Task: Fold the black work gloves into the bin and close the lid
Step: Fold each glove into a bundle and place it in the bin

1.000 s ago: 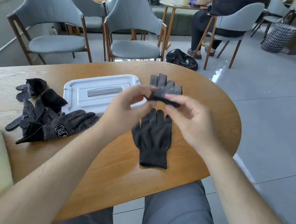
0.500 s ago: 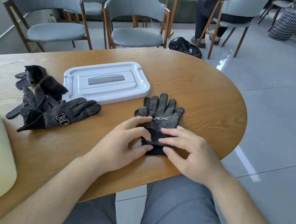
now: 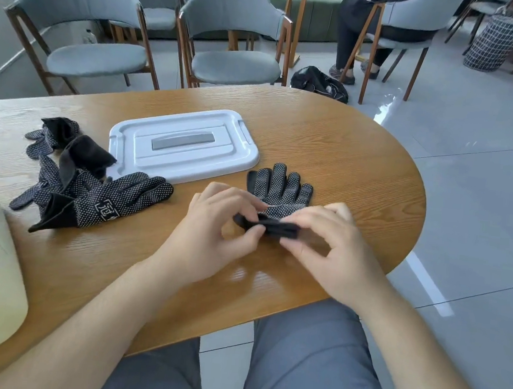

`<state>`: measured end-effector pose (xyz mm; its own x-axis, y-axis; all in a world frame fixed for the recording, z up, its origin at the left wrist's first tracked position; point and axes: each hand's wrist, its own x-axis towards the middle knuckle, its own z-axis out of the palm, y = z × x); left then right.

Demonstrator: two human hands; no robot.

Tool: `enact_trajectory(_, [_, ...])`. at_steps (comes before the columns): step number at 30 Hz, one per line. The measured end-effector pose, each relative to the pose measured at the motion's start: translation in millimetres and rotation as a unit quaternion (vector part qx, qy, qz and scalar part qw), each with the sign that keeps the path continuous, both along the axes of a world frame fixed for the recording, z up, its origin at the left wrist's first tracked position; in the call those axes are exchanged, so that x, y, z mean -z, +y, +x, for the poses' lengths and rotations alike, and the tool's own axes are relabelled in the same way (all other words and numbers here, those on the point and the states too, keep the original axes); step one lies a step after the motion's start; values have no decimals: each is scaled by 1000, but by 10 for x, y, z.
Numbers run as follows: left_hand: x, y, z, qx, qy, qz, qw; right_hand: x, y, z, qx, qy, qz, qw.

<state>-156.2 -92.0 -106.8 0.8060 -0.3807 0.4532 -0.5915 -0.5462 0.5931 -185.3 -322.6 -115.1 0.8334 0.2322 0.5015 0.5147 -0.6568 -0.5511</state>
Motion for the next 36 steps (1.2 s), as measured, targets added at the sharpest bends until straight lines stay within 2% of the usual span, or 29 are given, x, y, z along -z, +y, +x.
enact_trajectory(2, [-155, -45, 49, -9, 46, -93, 995, -132, 48, 77, 22, 11, 73, 997])
enact_trajectory(5, [-404, -134, 107, -9, 116, -239, 964, -380, 135, 204, 31, 38, 172, 984])
enact_trajectory(8, [-586, -182, 193, -1, 125, -313, 942, -615, 219, 313, 31, 32, 263, 964])
enact_trajectory(10, [-653, -186, 258, -1, 141, -342, 929, -725, 245, 359, 33, 25, 277, 960])
enact_trajectory(16, [-830, -221, 339, -2, 152, -380, 912, -907, 277, 422, 34, 41, 292, 955])
enact_trajectory(36, [-1064, -162, 282, 14, 113, -348, 931, -1148, 211, 416, 28, 28, 280, 959])
